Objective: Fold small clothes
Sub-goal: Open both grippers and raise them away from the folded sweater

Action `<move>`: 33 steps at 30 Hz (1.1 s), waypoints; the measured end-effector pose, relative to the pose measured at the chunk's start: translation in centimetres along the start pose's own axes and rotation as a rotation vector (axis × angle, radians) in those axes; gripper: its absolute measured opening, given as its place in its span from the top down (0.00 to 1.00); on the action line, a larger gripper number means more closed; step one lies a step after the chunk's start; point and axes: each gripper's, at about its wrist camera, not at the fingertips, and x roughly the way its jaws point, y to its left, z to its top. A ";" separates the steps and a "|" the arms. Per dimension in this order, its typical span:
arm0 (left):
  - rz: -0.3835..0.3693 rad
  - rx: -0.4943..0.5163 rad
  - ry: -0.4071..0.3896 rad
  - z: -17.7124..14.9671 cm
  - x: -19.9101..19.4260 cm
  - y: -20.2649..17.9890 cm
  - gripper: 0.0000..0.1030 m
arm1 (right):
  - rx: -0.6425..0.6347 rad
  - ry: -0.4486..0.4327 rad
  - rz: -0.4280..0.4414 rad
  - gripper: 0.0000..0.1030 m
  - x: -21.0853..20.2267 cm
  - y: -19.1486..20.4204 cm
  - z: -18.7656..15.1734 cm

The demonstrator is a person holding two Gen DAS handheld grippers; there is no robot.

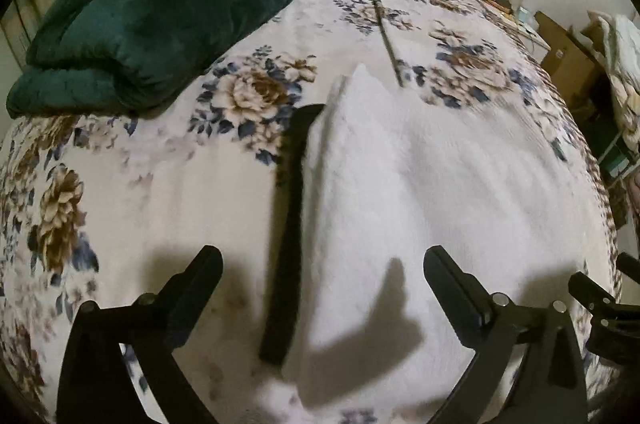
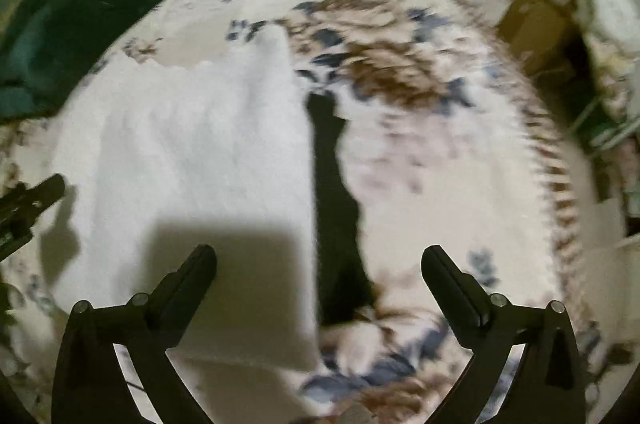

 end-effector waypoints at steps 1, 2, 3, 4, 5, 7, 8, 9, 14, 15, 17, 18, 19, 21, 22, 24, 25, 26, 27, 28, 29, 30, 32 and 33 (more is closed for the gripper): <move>0.006 0.002 -0.003 -0.3 -0.6 -0.2 0.00 | -0.002 -0.003 -0.007 0.00 -0.6 0.0 -0.4; 0.011 0.007 -0.006 -0.7 -1.4 -0.6 0.00 | 0.003 -0.009 -0.014 0.00 -1.4 -0.1 -0.9; 0.015 0.012 -0.008 -0.9 -2.0 -0.8 0.00 | 0.011 -0.014 -0.022 0.00 -2.3 -0.1 -1.2; 0.022 0.016 -0.014 -1.2 -2.7 -1.1 0.00 | 0.026 -0.025 -0.034 0.00 -3.3 -0.5 -1.6; 0.024 0.019 -0.017 -1.4 -3.6 -1.4 0.00 | 0.033 -0.030 -0.039 0.00 -4.0 -0.8 -1.9; 0.024 0.017 -0.025 -1.6 -5.2 -1.8 0.00 | 0.039 -0.039 -0.049 0.00 -5.6 -1.3 -2.3; 0.024 0.019 -0.030 -1.7 -6.2 -2.0 0.00 | 0.045 -0.047 -0.051 0.00 -6.7 -1.6 -2.6; 0.023 0.021 -0.035 -1.8 -7.1 -2.3 0.00 | 0.049 -0.052 -0.053 0.00 -7.4 -1.8 -2.7; 0.016 0.031 -0.064 -2.2 -12.7 -3.4 0.00 | 0.078 -0.070 -0.047 0.00 -13.0 -2.9 -4.0; 0.014 0.032 -0.070 -2.3 -13.9 -3.7 0.00 | 0.082 -0.078 -0.047 0.00 -14.2 -3.1 -4.3; 0.014 0.032 -0.085 -2.7 -16.5 -4.1 0.00 | 0.093 -0.102 -0.050 0.00 -17.4 -3.7 -5.0; 0.016 0.033 -0.092 -2.9 -17.8 -4.3 0.00 | 0.094 -0.111 -0.052 0.00 -18.7 -3.9 -5.3; 0.018 0.033 -0.099 -3.1 -19.1 -4.4 0.00 | 0.096 -0.122 -0.057 0.00 -20.2 -4.1 -5.6; 0.030 0.030 -0.119 -3.5 -22.3 -4.6 0.00 | 0.096 -0.149 -0.067 0.00 -23.8 -4.6 -6.5; 0.034 0.030 -0.123 -3.6 -23.4 -4.8 0.00 | 0.098 -0.156 -0.067 0.00 -25.1 -4.8 -6.7; 0.040 0.028 -0.138 -4.0 -26.8 -5.0 0.00 | 0.104 -0.180 -0.067 0.00 -28.6 -5.3 -7.5; 0.037 0.027 -0.145 -4.2 -27.9 -5.1 0.00 | 0.105 -0.192 -0.069 0.00 -30.2 -5.5 -7.9; 0.037 0.032 -0.159 -4.4 -29.9 -5.1 0.00 | 0.105 -0.207 -0.068 0.00 -32.2 -5.8 -8.3; 0.039 0.034 -0.166 -4.6 -31.3 -5.3 0.00 | 0.107 -0.220 -0.067 0.00 -34.0 -6.0 -8.6; 0.037 0.036 -0.172 -4.8 -32.7 -5.4 0.00 | 0.108 -0.232 -0.067 0.00 -35.5 -6.1 -9.0; 0.035 0.038 -0.179 -5.0 -34.0 -5.5 0.00 | 0.107 -0.246 -0.063 0.00 -37.5 -6.2 -9.5; 0.039 0.042 -0.188 -5.3 -35.7 -5.7 0.00 | 0.107 -0.258 -0.058 0.00 -39.1 -6.4 -10.0; 0.034 0.051 -0.205 -5.8 -38.3 -6.0 0.00 | 0.106 -0.278 -0.053 0.00 -42.3 -6.6 -10.9; 0.041 0.052 -0.212 -6.1 -39.6 -6.0 0.00 | 0.105 -0.289 -0.048 0.00 -43.9 -6.6 -11.4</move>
